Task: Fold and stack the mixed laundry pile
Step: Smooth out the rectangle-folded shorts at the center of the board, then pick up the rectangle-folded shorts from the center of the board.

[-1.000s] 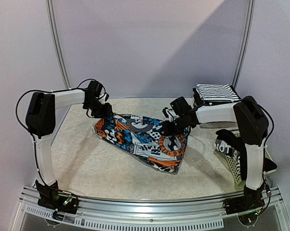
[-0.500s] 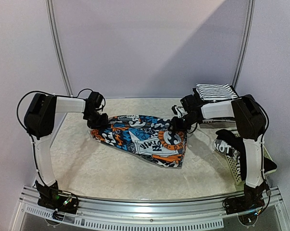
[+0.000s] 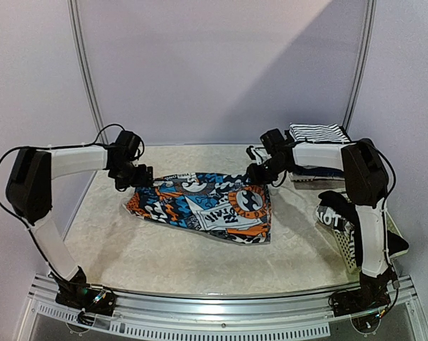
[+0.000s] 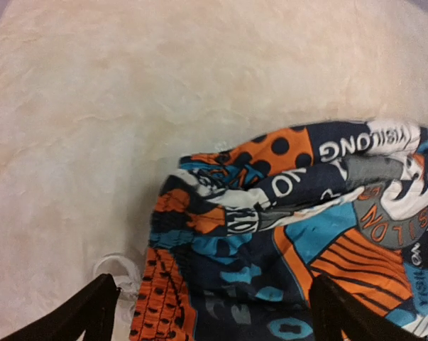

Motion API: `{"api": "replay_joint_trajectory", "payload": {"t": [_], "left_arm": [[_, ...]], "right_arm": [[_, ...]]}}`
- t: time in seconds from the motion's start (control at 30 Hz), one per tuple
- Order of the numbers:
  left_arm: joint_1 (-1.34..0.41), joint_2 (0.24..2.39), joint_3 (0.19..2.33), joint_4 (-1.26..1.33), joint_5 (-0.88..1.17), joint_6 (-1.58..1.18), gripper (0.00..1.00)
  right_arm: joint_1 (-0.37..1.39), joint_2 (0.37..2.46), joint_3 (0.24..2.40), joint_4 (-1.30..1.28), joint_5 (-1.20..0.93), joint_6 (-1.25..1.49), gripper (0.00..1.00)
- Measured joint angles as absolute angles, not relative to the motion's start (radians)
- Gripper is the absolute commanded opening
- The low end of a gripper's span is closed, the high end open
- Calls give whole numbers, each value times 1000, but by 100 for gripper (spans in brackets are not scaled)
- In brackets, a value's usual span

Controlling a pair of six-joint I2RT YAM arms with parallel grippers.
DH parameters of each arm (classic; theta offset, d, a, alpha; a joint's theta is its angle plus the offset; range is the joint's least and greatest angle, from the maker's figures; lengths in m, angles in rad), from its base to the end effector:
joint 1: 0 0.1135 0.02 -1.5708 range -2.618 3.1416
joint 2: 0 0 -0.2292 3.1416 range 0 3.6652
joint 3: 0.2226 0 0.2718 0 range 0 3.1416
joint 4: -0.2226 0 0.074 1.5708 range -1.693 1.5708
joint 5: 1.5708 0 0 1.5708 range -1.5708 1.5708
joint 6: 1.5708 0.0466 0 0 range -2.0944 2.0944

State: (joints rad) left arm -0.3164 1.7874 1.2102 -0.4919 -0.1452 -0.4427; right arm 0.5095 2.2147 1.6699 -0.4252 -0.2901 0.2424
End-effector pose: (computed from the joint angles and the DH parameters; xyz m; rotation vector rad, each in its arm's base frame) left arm 0.3651 -0.1124 0.1377 -0.2143 2.6141 -0.0718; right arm 0.4147 0.2470 0.1129 -0.4649 2.5729 0.6519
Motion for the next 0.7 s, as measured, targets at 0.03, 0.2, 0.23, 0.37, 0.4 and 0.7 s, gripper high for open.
{"api": "replay_joint_trajectory", "payload": {"t": [0.03,0.2,0.23,0.37,0.4,0.7], "left_arm": [[-316,1752,1199,-490,-159,-437,99],[-286,1623,1122,-459,-148,-411,92],[-276,1614,1105,-459,-139,-411,90],[-237,1610,1013,-440,-92,-423,87],[-225,1608,978,-429,-72,-431,86],[-113,1606,823,-314,130,-492,79]], "right_arm": [[520,2214,1681,-432,-290,236,41],[579,2196,1708,-466,-281,196,43],[589,2187,1708,-474,-279,191,43],[616,2148,1700,-486,-268,177,44],[622,2132,1688,-486,-265,177,45],[661,1965,1502,-467,-234,181,46]]}}
